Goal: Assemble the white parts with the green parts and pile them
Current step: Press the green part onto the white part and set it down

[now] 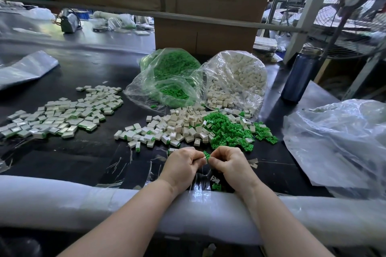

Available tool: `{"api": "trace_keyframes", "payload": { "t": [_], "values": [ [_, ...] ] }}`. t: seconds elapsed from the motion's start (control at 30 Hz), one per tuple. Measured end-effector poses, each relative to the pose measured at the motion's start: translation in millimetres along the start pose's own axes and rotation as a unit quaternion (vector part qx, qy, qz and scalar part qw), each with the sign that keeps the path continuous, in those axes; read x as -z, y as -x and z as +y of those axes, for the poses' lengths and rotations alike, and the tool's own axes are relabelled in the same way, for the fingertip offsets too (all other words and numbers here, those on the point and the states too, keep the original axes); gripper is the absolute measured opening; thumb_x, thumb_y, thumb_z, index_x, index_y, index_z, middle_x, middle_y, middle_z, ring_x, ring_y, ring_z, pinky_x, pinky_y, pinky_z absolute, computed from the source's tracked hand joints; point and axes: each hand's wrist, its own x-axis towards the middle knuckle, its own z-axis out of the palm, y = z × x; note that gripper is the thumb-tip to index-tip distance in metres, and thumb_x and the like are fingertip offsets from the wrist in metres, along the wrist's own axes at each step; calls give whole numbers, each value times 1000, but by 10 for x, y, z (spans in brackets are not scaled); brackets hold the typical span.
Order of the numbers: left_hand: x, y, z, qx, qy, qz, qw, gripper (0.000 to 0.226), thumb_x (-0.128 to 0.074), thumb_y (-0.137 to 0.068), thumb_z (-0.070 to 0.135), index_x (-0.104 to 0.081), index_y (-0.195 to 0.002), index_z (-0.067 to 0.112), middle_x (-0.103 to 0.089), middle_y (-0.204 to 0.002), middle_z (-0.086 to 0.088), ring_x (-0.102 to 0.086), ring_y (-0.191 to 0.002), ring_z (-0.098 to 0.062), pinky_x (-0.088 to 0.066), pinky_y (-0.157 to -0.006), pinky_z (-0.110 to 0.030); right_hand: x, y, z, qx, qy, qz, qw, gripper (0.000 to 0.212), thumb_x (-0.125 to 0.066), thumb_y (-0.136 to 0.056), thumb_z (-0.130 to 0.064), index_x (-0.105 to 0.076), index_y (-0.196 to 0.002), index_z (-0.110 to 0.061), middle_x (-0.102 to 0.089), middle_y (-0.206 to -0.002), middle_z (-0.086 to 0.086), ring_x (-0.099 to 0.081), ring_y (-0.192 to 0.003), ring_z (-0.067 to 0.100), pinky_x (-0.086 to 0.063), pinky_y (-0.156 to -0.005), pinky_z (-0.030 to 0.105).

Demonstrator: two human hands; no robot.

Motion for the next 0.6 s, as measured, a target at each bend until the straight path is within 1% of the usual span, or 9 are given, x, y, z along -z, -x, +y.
{"api": "trace_keyframes", "payload": {
  "t": [0.13,0.27,0.37,0.47,0.6],
  "values": [
    [2,-1,1,-5,-1,1,1000,18,-60,-89,17,-71,-100,8,-66,-90,-5,-60,-87,-17,-45,-82,-27,6,-5,10,4,0,-5,1000,16,-65,-84,-3,-62,-69,-9,-57,-61,-2,-50,-57,8,-44,-60,22],
    [0,2,6,-8,-4,-4,1000,18,-59,-90,16,-71,-97,5,-65,-88,-8,-59,-85,-20,-44,-81,-29,6,-11,24,11,0,-10,1000,14,-65,-83,-2,-63,-71,-7,-57,-60,-2,-50,-58,9,-43,-61,25],
    [-1,0,3,-10,-4,-8,1000,17,-59,-90,15,-72,-95,5,-64,-87,-7,-60,-85,-21,-45,-80,-30,10,-11,30,13,-1,-11,1000,15,-65,-83,-2,-62,-70,-8,-56,-60,-2,-49,-58,9,-43,-61,24],
    [0,-10,-8,13,33,-1,999,17,-61,-89,15,-71,-99,7,-67,-89,-4,-62,-86,-18,-47,-84,-27,-3,-15,27,14,-13,-5,1000,18,-64,-84,-2,-62,-68,-11,-56,-58,-3,-50,-57,9,-43,-59,23],
    [-13,-12,-5,56,100,16,993,17,-62,-88,16,-71,-101,11,-70,-89,-2,-65,-84,-14,-50,-83,-24,-31,-23,19,18,-33,22,999,20,-63,-85,-4,-62,-67,-13,-58,-58,-4,-52,-56,9,-44,-58,24]
  ]
}}
